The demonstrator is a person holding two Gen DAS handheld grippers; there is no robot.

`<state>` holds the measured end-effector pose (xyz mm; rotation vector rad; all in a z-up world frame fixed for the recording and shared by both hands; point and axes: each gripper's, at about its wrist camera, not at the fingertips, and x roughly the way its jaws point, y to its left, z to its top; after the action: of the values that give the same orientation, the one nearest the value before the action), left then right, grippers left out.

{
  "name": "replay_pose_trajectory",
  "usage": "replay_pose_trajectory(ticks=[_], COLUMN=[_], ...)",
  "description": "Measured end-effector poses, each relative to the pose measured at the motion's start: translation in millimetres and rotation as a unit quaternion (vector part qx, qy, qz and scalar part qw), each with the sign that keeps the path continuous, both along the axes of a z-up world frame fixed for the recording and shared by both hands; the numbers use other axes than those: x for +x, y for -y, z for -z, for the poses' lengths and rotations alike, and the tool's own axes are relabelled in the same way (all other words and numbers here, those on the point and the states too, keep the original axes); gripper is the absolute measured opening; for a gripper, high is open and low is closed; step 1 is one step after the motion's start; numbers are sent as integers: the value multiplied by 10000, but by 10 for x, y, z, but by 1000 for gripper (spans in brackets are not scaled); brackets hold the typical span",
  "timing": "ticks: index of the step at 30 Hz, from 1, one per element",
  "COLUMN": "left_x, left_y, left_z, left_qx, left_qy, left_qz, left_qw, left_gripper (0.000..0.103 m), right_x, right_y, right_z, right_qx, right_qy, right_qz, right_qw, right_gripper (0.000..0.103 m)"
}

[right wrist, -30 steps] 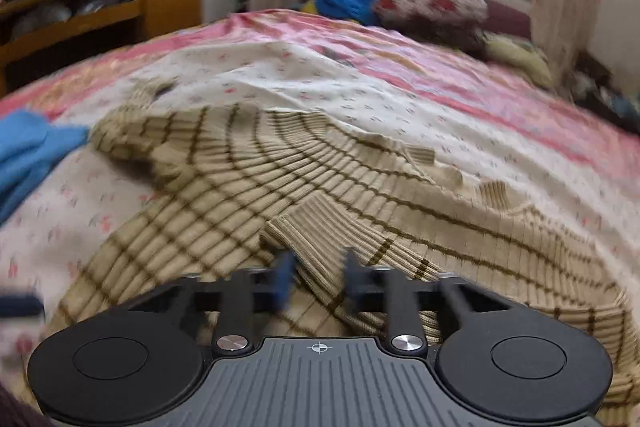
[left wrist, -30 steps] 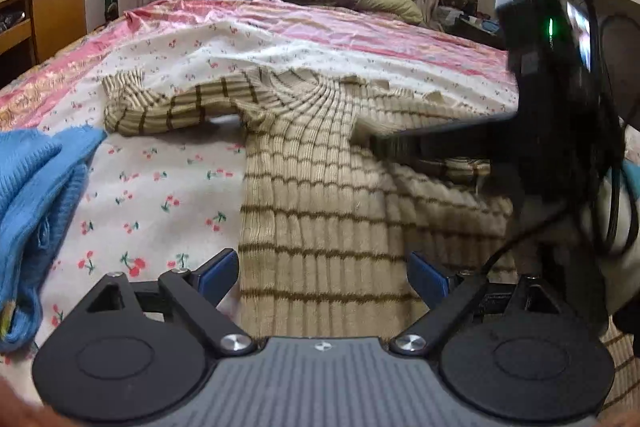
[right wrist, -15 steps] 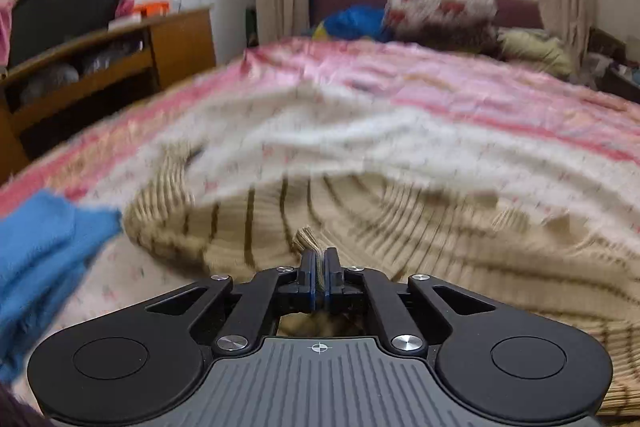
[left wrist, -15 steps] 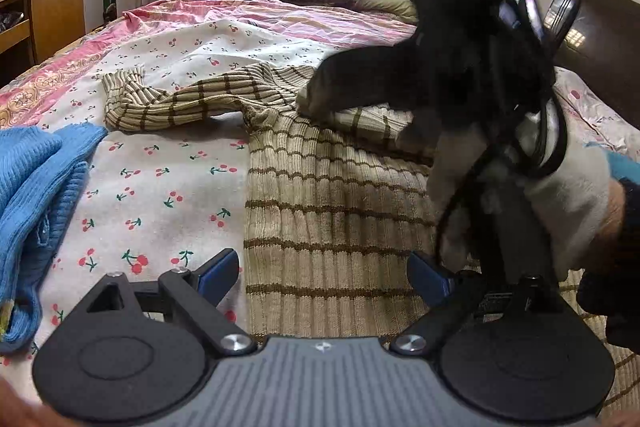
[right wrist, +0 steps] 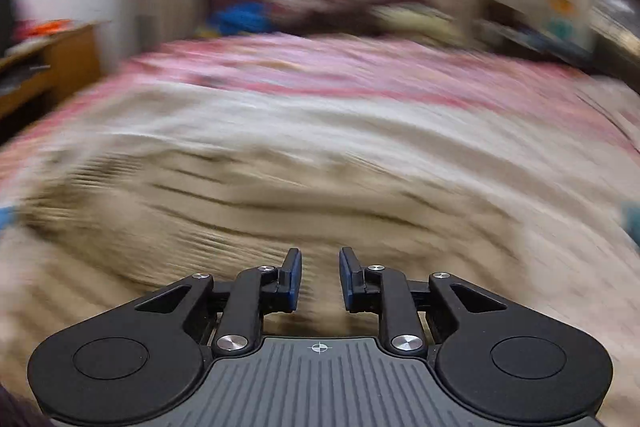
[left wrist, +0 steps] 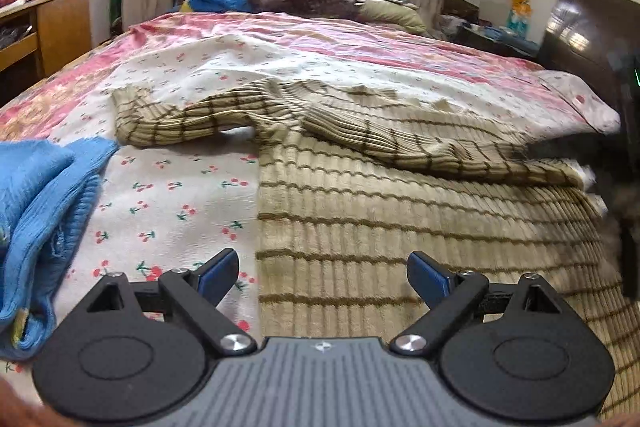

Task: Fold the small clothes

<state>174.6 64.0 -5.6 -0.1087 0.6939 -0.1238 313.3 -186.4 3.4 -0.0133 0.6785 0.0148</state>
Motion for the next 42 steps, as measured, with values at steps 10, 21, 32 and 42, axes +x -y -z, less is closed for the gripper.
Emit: replay_pose_trajectory(ticks=[10, 21, 32, 42], left_x=[395, 1437, 1990, 2151], left_y=[-452, -1224, -1806, -1695], left_z=[-266, -263, 80, 123], left_qx=[-38, 135, -758, -639], left_qy=[30, -337, -648, -697], left_qz=[-1239, -2664, -3134, -3067], left_qw=[9923, 9632, 9444, 9471], left_gripper=[96, 67, 45, 22], right_x=[-527, -775, -675, -662], right_y=[409, 623, 614, 572], right_z=[-89, 12, 118, 158], right_qx=[636, 1258, 1404, 1398], right_qy=[223, 361, 294, 216], right_qz=[-46, -423, -398, -463], right_qw=[9977, 9905, 9889, 9889], right_gripper=[24, 25, 26, 27])
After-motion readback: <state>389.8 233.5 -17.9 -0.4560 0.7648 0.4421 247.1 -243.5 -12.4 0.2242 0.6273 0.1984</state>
